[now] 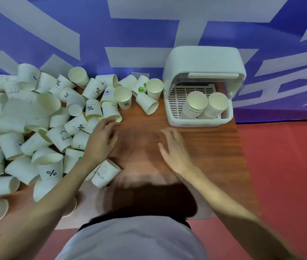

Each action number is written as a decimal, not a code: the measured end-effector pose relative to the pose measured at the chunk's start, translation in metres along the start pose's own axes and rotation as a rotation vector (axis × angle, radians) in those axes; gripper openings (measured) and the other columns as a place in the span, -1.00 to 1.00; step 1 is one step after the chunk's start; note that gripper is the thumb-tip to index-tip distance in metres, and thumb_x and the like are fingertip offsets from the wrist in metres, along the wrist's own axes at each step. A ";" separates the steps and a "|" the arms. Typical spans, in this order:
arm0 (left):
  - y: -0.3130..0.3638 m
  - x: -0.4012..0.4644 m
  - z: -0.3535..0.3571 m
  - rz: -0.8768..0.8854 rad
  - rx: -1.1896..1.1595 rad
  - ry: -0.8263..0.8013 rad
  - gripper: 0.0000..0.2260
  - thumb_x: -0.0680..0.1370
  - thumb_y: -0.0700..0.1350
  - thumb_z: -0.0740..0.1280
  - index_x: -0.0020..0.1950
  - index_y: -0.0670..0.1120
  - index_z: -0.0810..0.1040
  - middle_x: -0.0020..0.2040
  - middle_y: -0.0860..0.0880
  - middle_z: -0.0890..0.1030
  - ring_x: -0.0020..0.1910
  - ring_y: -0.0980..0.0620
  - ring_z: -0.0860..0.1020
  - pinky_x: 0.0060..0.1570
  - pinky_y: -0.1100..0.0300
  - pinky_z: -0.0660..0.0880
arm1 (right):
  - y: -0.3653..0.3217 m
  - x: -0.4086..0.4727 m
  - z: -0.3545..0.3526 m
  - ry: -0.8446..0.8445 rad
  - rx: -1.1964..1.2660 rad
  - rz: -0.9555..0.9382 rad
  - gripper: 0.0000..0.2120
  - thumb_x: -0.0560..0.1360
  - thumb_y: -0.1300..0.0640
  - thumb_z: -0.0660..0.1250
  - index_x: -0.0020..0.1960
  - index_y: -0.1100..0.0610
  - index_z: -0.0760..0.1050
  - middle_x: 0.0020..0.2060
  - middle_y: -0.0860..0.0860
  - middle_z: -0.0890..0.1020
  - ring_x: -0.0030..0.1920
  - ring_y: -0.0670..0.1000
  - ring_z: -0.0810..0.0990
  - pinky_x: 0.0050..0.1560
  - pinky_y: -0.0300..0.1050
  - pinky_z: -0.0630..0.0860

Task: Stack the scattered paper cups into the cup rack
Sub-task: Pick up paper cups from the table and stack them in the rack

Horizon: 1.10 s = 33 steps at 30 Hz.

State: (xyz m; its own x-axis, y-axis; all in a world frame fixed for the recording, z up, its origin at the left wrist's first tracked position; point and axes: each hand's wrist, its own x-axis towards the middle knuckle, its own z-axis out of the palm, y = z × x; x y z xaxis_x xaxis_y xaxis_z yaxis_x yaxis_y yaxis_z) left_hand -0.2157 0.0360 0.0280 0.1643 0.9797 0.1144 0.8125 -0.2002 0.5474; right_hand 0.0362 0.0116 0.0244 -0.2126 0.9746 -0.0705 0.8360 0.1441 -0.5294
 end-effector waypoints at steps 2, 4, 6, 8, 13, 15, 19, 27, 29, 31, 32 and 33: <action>-0.019 -0.020 -0.012 -0.005 0.023 -0.029 -0.80 0.52 -0.24 0.33 0.15 -0.16 0.56 0.16 -0.11 0.54 0.13 -0.09 0.51 0.05 0.12 0.45 | -0.020 -0.006 0.023 -0.098 -0.011 -0.051 -0.58 0.57 0.10 0.23 0.41 0.16 0.31 0.31 0.10 0.36 0.33 0.08 0.36 0.40 -0.04 0.26; -0.037 -0.036 -0.023 0.000 0.052 -0.121 -0.80 0.51 -0.25 0.35 0.13 -0.16 0.57 0.12 -0.10 0.56 0.10 -0.10 0.53 0.03 0.11 0.47 | -0.037 -0.007 0.042 -0.170 0.003 -0.074 -0.58 0.58 0.09 0.23 0.41 0.15 0.31 0.30 0.09 0.38 0.31 0.09 0.37 0.38 -0.02 0.28; -0.051 -0.048 -0.030 0.014 0.098 -0.247 -0.76 0.49 -0.26 0.37 0.15 -0.16 0.56 0.11 -0.10 0.58 0.08 -0.11 0.54 0.03 0.06 0.49 | -0.052 -0.006 0.056 -0.232 0.040 -0.068 -0.58 0.58 0.08 0.23 0.41 0.14 0.31 0.29 0.08 0.40 0.31 0.09 0.37 0.36 -0.02 0.30; -0.062 -0.057 -0.033 0.026 0.144 -0.342 -0.71 0.48 -0.26 0.38 0.19 -0.16 0.54 0.15 -0.10 0.57 0.12 -0.12 0.52 0.09 0.06 0.46 | -0.065 -0.004 0.070 -0.290 0.060 -0.054 -0.58 0.58 0.08 0.24 0.41 0.14 0.31 0.29 0.08 0.42 0.32 0.09 0.37 0.36 -0.03 0.30; -0.078 -0.066 -0.034 0.079 0.207 -0.432 -0.67 0.44 -0.32 0.35 0.20 -0.20 0.54 0.15 -0.17 0.57 0.14 -0.16 0.51 0.11 0.04 0.45 | -0.093 -0.004 0.100 -0.399 0.103 0.010 -0.61 0.55 0.10 0.29 0.35 0.17 0.37 0.17 0.11 0.57 0.23 0.12 0.49 0.28 0.05 0.37; -0.081 -0.066 -0.036 0.117 0.234 -0.485 -0.67 0.42 -0.35 0.30 0.18 -0.22 0.54 0.09 -0.19 0.57 0.10 -0.18 0.51 0.05 -0.02 0.46 | -0.099 -0.004 0.110 -0.422 0.125 0.056 -0.63 0.53 0.11 0.32 0.30 0.19 0.41 0.14 0.12 0.61 0.19 0.13 0.54 0.23 0.05 0.42; -0.084 -0.061 -0.037 0.166 0.254 -0.541 -0.62 0.42 -0.37 0.23 0.21 -0.20 0.52 0.11 -0.17 0.56 0.11 -0.17 0.50 0.07 -0.02 0.43 | -0.105 -0.003 0.123 -0.399 0.199 0.158 -0.73 0.50 0.17 0.35 0.18 0.17 0.50 0.04 0.10 0.65 0.06 0.11 0.60 0.09 -0.06 0.48; -0.071 -0.052 -0.031 0.209 0.267 -0.588 -0.64 0.48 -0.36 0.20 0.24 -0.14 0.50 0.11 -0.13 0.56 0.13 -0.11 0.48 0.07 0.02 0.42 | -0.088 -0.006 0.118 -0.298 0.277 0.256 -0.90 0.46 0.27 0.36 -0.05 0.24 0.61 -0.12 0.14 0.67 -0.07 0.08 0.61 -0.06 -0.12 0.47; -0.065 -0.049 -0.029 0.233 0.263 -0.581 -0.67 0.48 -0.35 0.20 0.20 -0.14 0.53 0.08 -0.13 0.57 0.10 -0.11 0.49 0.02 0.03 0.44 | -0.075 -0.006 0.105 -0.230 0.267 0.294 -0.89 0.47 0.28 0.34 -0.04 0.28 0.60 -0.10 0.18 0.66 -0.07 0.11 0.60 -0.03 -0.09 0.46; -0.057 -0.045 -0.026 0.266 0.244 -0.566 -0.72 0.49 -0.34 0.21 0.15 -0.16 0.56 0.06 -0.13 0.59 0.08 -0.13 0.51 -0.04 0.04 0.45 | -0.060 -0.005 0.087 -0.147 0.266 0.327 -0.91 0.47 0.30 0.34 -0.06 0.30 0.59 -0.11 0.22 0.66 -0.10 0.13 0.59 -0.02 -0.04 0.47; -0.052 -0.041 -0.026 0.284 0.233 -0.556 -0.75 0.50 -0.33 0.23 0.13 -0.17 0.57 0.04 -0.14 0.59 0.06 -0.14 0.52 -0.06 0.04 0.45 | -0.052 -0.005 0.077 -0.102 0.267 0.339 -0.93 0.47 0.30 0.35 -0.09 0.29 0.59 -0.12 0.21 0.66 -0.10 0.14 0.60 -0.03 -0.02 0.48; -0.047 -0.038 -0.025 0.298 0.222 -0.545 -0.77 0.50 -0.32 0.25 0.11 -0.18 0.58 0.02 -0.15 0.60 0.03 -0.14 0.53 -0.08 0.04 0.46 | -0.043 -0.005 0.066 -0.060 0.267 0.349 -0.94 0.47 0.29 0.35 -0.10 0.27 0.59 -0.14 0.19 0.67 -0.10 0.15 0.61 -0.03 -0.01 0.49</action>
State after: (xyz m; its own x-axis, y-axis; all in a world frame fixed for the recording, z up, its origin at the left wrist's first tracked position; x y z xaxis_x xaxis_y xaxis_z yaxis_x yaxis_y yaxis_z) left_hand -0.2739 0.0078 0.0188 0.6127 0.7550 -0.2334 0.7747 -0.5153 0.3666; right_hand -0.0322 -0.0108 -0.0079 0.0234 0.9443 -0.3281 0.7047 -0.2484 -0.6646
